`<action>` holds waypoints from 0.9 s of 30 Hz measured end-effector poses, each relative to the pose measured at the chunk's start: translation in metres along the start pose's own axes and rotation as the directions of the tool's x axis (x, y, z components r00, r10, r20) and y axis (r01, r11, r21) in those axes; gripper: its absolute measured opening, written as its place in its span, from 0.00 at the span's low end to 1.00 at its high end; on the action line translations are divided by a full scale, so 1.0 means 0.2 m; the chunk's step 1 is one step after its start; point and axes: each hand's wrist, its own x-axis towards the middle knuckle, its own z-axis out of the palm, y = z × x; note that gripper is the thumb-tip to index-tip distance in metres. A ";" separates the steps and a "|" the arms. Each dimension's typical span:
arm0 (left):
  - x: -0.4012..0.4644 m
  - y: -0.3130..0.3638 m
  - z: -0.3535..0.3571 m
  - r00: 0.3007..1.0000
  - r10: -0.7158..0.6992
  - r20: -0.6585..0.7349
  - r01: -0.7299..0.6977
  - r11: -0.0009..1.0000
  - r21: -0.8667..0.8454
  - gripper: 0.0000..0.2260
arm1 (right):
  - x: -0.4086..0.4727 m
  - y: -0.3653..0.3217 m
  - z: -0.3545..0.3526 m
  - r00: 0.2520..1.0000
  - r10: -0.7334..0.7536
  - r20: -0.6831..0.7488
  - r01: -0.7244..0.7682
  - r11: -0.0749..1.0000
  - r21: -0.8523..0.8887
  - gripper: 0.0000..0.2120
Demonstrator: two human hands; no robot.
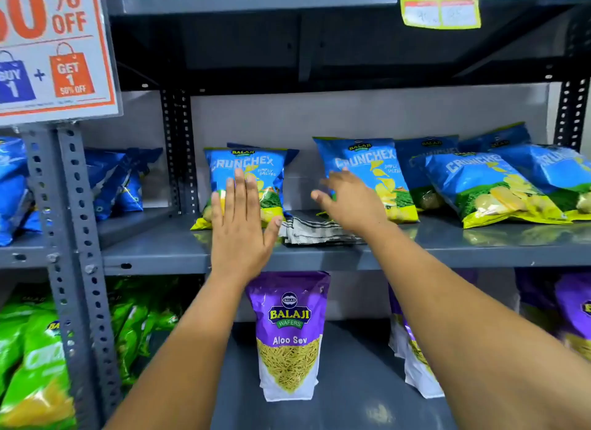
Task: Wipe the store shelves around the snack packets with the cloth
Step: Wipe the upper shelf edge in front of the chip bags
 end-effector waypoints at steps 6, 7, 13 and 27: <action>-0.17 -0.03 0.16 0.996 -0.082 0.031 0.082 0.997 -0.004 0.33 | -0.06 0.01 0.17 0.945 0.114 0.308 -0.048 0.976 -0.212 0.24; -0.17 -0.03 0.17 0.996 -0.093 0.016 0.093 0.996 0.009 0.32 | -0.05 0.01 0.17 0.953 0.099 0.287 -0.023 0.967 -0.255 0.24; -0.17 -0.02 0.18 0.994 -0.107 0.003 0.106 0.993 0.059 0.31 | 0.08 -0.02 0.08 0.913 0.078 0.401 0.033 0.964 -0.262 0.28; -0.65 -0.23 0.12 0.963 -0.166 0.213 0.144 0.983 0.116 0.31 | -0.02 0.09 0.22 0.913 -0.067 0.403 0.105 0.992 -0.073 0.27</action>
